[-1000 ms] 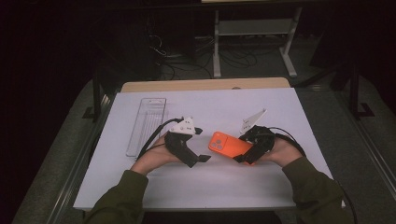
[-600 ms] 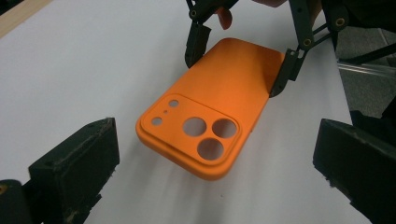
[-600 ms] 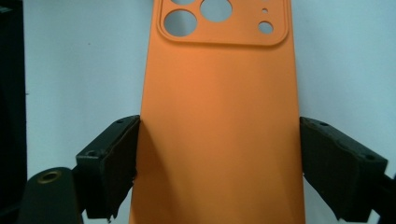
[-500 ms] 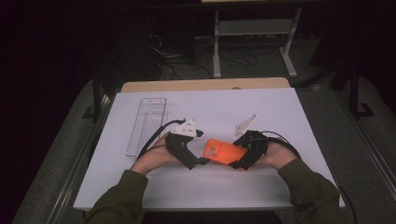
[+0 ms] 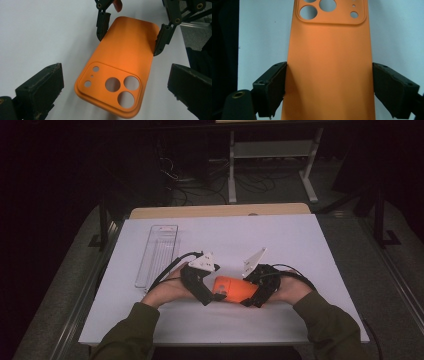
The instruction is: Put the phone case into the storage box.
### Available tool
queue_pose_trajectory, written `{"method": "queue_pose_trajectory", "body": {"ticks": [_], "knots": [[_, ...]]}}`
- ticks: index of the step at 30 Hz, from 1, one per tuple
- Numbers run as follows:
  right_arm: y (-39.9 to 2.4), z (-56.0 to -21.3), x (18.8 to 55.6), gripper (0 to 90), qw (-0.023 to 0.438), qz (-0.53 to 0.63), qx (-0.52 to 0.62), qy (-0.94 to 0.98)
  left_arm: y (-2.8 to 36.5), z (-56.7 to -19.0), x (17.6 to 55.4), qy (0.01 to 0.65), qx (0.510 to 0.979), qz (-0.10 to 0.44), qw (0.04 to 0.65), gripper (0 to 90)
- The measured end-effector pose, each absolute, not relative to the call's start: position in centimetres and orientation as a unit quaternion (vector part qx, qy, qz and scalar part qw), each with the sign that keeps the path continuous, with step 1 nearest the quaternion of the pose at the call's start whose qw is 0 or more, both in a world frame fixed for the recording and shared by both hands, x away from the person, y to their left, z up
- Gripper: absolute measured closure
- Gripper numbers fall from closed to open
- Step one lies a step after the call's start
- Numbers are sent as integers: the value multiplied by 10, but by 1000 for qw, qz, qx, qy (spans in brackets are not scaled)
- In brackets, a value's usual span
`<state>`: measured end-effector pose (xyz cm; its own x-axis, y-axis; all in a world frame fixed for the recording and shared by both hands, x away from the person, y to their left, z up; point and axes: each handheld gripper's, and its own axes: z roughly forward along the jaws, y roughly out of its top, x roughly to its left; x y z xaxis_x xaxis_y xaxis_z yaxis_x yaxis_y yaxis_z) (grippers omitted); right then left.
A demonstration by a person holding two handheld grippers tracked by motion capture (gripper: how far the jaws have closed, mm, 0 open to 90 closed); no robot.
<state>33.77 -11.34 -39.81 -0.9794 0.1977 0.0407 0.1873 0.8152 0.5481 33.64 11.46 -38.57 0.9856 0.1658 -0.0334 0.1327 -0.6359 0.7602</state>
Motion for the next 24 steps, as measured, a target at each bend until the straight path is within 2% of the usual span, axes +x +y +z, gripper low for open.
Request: {"method": "queue_pose_trajectory", "body": {"ticks": [24], "knots": [[-93,-398,326,150,-6,287,57,956,100,-400,328,39,921,-5,387,0]]}}
